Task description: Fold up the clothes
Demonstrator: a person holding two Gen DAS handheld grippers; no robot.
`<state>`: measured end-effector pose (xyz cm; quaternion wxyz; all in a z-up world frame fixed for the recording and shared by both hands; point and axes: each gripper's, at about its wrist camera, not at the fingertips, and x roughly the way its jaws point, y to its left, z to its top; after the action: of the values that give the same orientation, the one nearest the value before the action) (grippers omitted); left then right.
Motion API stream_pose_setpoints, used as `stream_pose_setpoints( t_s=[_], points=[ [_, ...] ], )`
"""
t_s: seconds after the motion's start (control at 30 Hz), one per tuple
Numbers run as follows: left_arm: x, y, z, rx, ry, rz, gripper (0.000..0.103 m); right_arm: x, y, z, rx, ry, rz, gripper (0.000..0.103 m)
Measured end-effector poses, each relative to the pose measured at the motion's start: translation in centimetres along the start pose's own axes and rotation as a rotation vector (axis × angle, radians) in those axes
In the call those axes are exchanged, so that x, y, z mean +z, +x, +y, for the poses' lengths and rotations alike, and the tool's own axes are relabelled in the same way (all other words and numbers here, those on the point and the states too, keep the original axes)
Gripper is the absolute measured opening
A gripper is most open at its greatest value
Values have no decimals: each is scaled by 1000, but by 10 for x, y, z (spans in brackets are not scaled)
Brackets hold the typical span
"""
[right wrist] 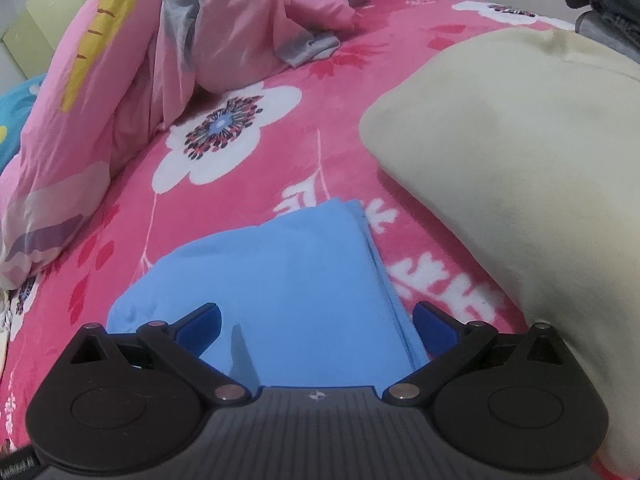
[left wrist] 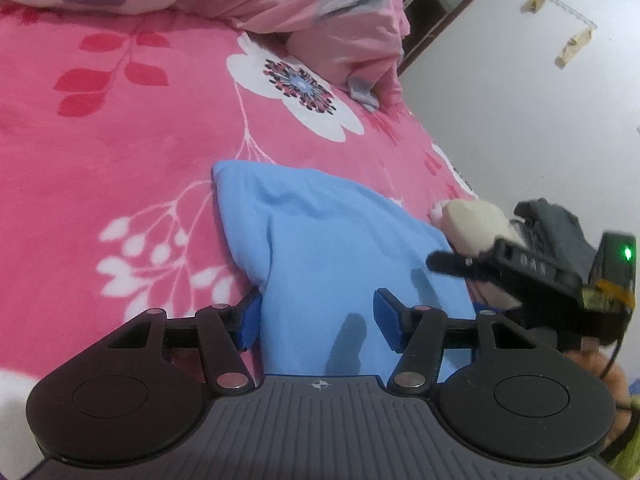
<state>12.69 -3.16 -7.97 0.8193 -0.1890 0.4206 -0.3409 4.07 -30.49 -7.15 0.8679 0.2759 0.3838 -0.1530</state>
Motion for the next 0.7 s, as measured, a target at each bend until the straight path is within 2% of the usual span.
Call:
stream_pose_setpoints(
  t_s=[0.23,0.3,0.37,0.4,0.57,0.7],
  points=[
    [12,4,10,-14,-65,1,58,3,-3,-10,66,79,-14,103],
    [16,8,9,-9,-61,1,58,5,0,-10,91,84,-20,99],
    [21,13,8,-1,-45,-1,56,7,3,-7,109,78,-23,88],
    [24,15,7,2,-40,-3,55,9,4,-7,118,79,-21,86],
    [31,21,19,-4,-53,-4,39,12,3,-17,144,88,-19,71],
    [36,26,30,-20,-105,-11,34,18,12,-22,175,112,-32,70]
  ],
)
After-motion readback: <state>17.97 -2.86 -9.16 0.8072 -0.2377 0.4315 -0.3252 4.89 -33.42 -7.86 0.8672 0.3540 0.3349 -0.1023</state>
